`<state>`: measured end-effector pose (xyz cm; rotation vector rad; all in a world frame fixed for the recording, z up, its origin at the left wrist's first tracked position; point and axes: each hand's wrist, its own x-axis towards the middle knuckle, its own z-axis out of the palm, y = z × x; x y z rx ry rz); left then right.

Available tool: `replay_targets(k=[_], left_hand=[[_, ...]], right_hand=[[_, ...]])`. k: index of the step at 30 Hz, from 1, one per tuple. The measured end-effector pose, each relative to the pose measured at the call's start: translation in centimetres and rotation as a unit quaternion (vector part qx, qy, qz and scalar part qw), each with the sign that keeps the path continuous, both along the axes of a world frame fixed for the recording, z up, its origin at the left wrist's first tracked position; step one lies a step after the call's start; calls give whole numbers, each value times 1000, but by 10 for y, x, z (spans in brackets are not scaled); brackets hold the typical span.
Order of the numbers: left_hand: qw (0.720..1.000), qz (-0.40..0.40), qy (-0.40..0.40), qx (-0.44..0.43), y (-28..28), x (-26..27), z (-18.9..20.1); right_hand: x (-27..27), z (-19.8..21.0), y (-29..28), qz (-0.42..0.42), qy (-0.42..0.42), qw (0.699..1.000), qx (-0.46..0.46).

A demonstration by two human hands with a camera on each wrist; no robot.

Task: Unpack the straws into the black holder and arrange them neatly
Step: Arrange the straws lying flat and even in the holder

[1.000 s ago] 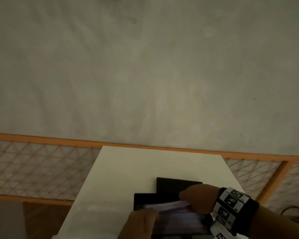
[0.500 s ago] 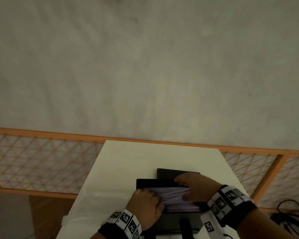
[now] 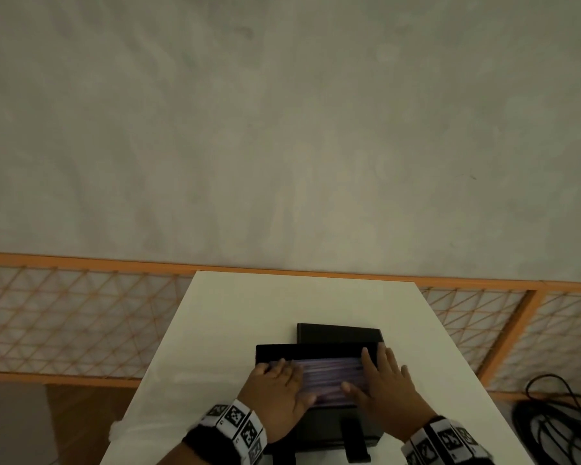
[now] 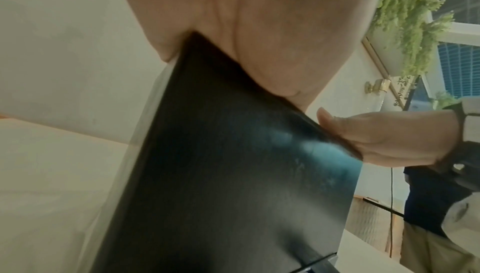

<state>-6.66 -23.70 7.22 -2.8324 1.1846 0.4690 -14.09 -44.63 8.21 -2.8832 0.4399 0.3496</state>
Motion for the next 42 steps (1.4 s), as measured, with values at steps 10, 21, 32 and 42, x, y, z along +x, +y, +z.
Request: replay_targets(k=[10, 21, 32, 42], left_hand=[[995, -22, 15, -98, 2, 25, 8], [992, -35, -85, -83, 1, 23, -7], [991, -59, -61, -105, 0, 29, -3], [987, -22, 140, -71, 2, 41, 35]], right_hand=[[-12, 26, 50, 217, 30, 975, 47], [40, 15, 70, 158, 208, 964, 47], [42, 15, 72, 177, 130, 975, -33], [64, 40, 58, 278, 140, 950, -38]])
